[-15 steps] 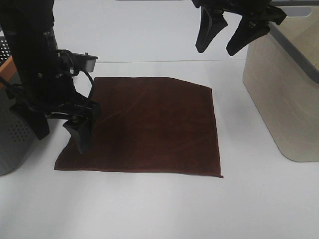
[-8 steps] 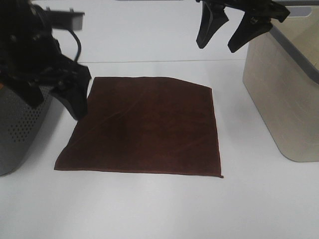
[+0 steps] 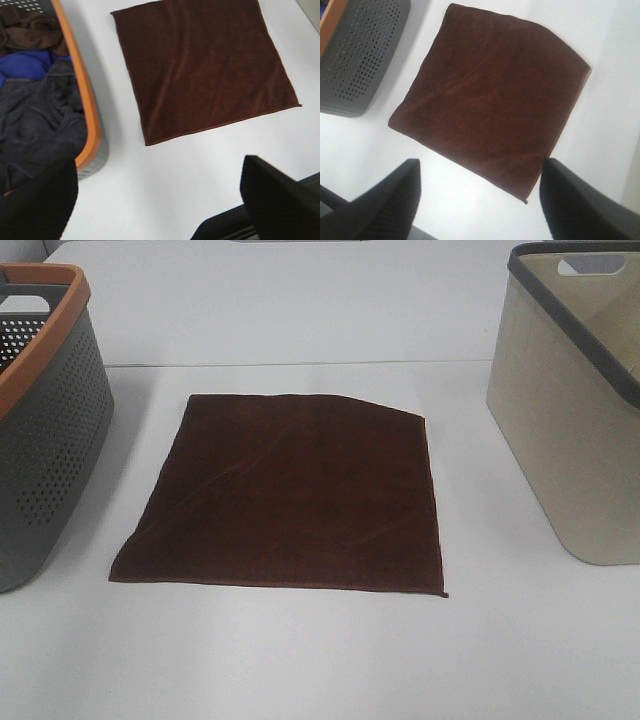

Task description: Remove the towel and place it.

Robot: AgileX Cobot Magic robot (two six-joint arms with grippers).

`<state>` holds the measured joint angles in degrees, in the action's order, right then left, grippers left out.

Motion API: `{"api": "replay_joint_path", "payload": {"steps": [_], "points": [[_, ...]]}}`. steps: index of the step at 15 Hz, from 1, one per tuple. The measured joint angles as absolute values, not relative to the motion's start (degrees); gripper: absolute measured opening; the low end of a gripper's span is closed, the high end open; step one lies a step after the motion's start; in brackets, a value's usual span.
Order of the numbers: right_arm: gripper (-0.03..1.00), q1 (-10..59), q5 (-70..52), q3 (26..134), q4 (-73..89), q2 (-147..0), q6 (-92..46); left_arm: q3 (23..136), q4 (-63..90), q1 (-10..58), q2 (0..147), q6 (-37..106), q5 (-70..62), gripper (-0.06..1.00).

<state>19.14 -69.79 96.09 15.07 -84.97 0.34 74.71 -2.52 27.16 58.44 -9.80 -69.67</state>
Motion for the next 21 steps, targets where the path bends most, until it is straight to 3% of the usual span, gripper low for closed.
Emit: {"api": "replay_joint_path", "payload": {"steps": [2, 3, 5, 10, 12, 17, 21], "points": [[0.64, 19.14, -69.73, 87.49, 15.07, -77.98, 0.00, 64.92, -5.10, 27.16, 46.58, -12.26, -69.67, 0.83], [0.64, 19.14, -69.73, 75.63, 14.84, -69.61, -0.92, 54.89, -6.02, 27.16, 34.95, -12.83, -69.90, 0.83], [0.64, 19.14, -69.73, 62.85, 14.78, -61.99, -1.15, 45.03, -6.13, 27.16, 23.38, -12.89, -70.02, 0.83], [0.64, 19.14, -67.78, 36.04, 10.94, -36.15, -4.07, 31.63, -5.96, 27.16, 6.93, -9.34, -70.02, 0.83], [0.64, 19.14, -64.63, 30.77, 8.82, -26.01, -4.18, 30.88, -4.53, 27.16, 6.47, -5.73, -66.12, 0.83], [0.64, 19.14, -61.48, 29.39, 6.53, -8.37, -7.05, 28.71, 0.46, 27.16, 6.42, 3.90, -60.85, 0.83], [0.64, 19.14, -61.42, 29.05, 5.73, -5.50, -8.14, 28.71, 0.57, 27.16, 6.42, 4.13, -60.50, 0.83]]}}
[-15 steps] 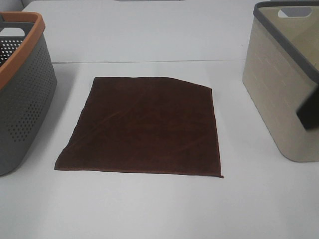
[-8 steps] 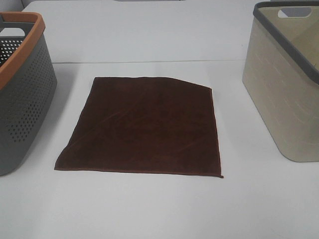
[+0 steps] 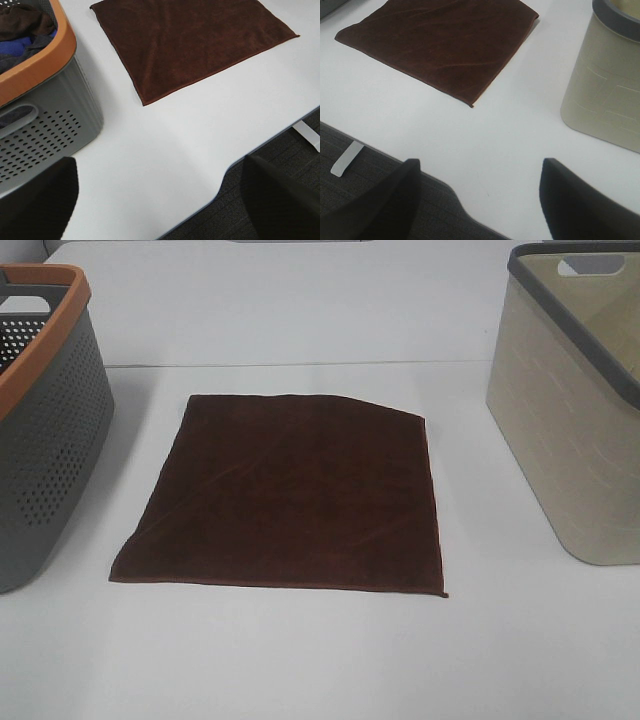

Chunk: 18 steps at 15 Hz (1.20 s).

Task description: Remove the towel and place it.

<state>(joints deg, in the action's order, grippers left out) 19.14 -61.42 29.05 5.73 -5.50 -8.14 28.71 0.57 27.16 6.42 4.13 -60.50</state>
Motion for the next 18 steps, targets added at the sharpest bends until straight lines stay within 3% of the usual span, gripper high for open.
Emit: {"api": "replay_joint_path", "payload": {"steps": [10, 18], "points": [[0.64, 19.14, -61.42, 29.05, 5.67, -5.50, -8.19, 28.71, 0.57, 26.30, 6.42, 4.30, -60.50, 0.83], [0.64, 2.18, -61.42, 29.05, 5.73, -4.53, -8.19, 28.71, 0.86, 5.67, 6.13, 4.30, -60.50, 0.83]]}}
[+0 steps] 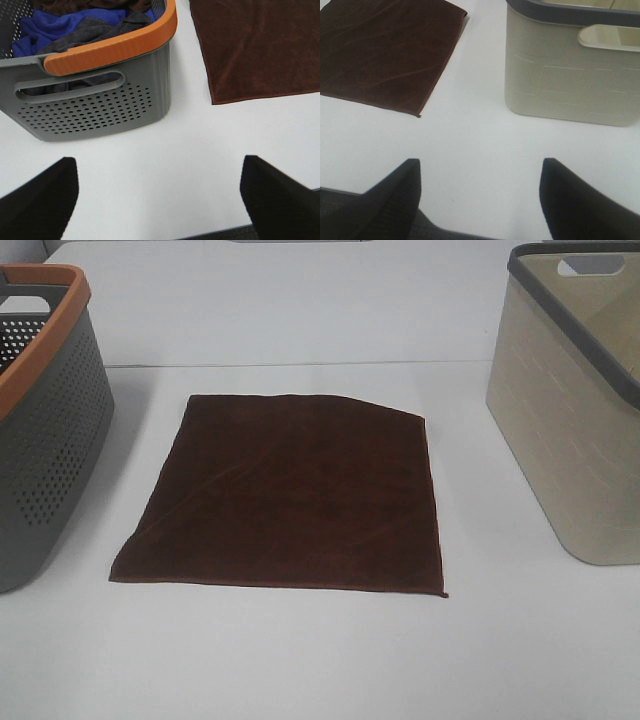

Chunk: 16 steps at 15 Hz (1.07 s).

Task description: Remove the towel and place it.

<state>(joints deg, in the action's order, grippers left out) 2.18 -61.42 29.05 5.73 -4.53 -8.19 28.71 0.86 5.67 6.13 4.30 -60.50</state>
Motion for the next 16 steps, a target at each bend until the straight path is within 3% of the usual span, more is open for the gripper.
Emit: {"api": "replay_joint_path", "payload": {"steps": [16], "points": [[0.64, 1.89, -61.42, 28.93, 5.79, 0.40, -8.19, 28.53, 0.86, 5.56, -0.23, 4.30, -60.39, 0.83]]}}
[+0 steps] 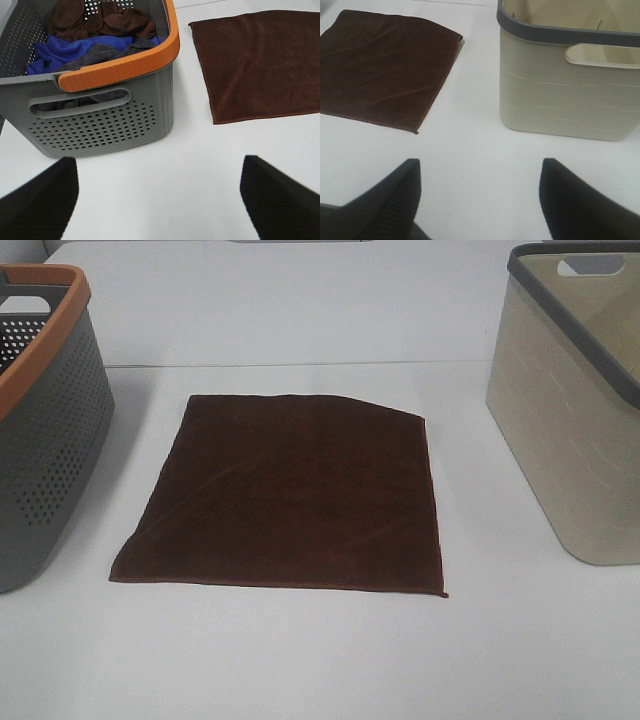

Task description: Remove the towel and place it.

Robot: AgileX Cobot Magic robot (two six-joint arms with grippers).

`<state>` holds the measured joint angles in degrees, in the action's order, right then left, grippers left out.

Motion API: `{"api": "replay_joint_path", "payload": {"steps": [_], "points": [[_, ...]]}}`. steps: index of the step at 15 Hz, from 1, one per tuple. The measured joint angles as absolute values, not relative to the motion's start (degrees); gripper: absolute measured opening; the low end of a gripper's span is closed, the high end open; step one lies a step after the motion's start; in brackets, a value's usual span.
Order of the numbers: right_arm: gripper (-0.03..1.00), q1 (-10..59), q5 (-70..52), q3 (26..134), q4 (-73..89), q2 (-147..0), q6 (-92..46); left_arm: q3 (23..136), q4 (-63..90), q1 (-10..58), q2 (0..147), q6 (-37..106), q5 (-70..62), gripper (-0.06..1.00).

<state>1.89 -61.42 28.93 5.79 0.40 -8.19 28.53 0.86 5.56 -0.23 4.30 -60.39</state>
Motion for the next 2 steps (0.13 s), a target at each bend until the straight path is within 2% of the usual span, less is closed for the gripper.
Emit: {"api": "replay_joint_path", "payload": {"steps": [2], "points": [[0.64, 1.89, -61.42, 28.93, 5.79, 0.40, -8.19, 28.53, 0.86, 5.56, -0.23, 4.30, -60.39, 0.83]]}}
